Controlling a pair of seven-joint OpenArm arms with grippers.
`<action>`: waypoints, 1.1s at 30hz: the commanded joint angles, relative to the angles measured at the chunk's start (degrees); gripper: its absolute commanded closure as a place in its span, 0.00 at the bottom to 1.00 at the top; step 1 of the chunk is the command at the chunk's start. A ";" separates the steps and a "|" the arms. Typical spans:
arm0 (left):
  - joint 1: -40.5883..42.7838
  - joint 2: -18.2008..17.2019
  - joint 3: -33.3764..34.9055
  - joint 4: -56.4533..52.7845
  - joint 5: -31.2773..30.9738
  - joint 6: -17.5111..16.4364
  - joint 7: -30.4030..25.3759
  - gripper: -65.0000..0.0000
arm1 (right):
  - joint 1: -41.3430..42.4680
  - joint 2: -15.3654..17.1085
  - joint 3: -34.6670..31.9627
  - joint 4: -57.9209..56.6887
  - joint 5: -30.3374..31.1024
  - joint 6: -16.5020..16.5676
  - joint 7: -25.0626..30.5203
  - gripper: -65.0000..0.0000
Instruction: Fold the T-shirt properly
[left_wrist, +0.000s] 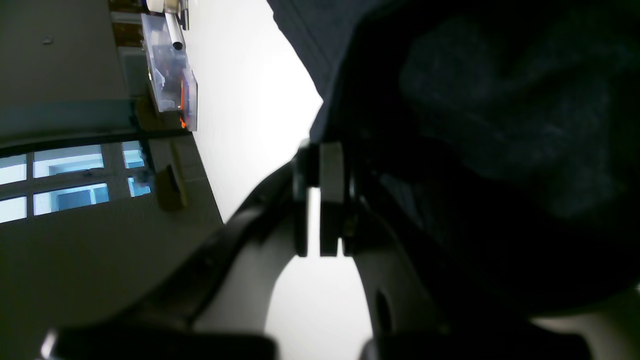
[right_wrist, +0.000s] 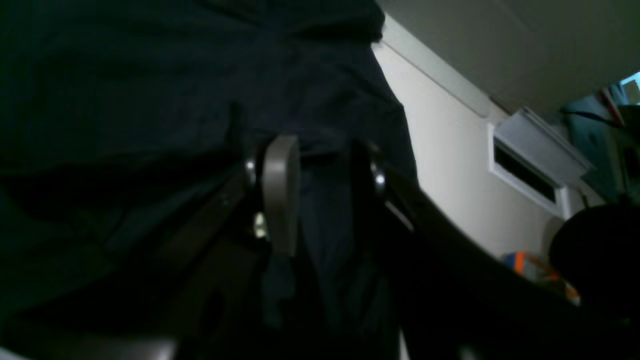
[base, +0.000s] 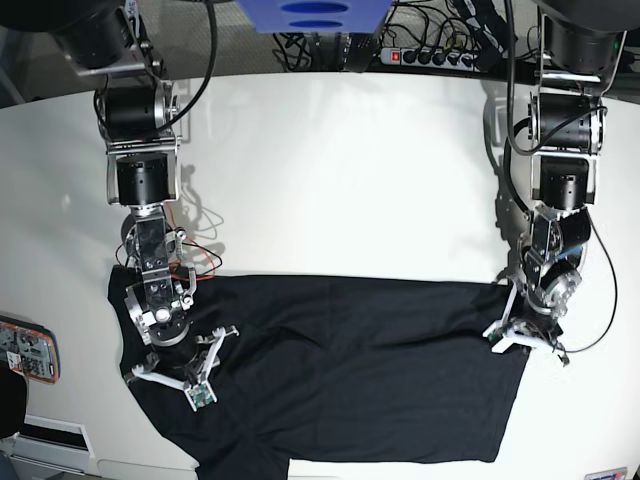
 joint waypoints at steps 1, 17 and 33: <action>-3.27 -0.67 -0.30 0.97 -0.13 1.59 -0.42 1.00 | 0.97 0.40 -0.02 1.13 0.30 -0.17 0.56 0.74; -3.80 -0.15 -0.04 1.05 9.89 1.41 5.12 0.84 | -3.78 0.40 -0.11 4.20 0.30 -0.08 0.47 0.74; -3.62 -0.06 -0.04 1.05 9.89 1.23 10.04 0.27 | -3.87 0.40 -0.11 4.29 0.30 -0.08 0.56 0.74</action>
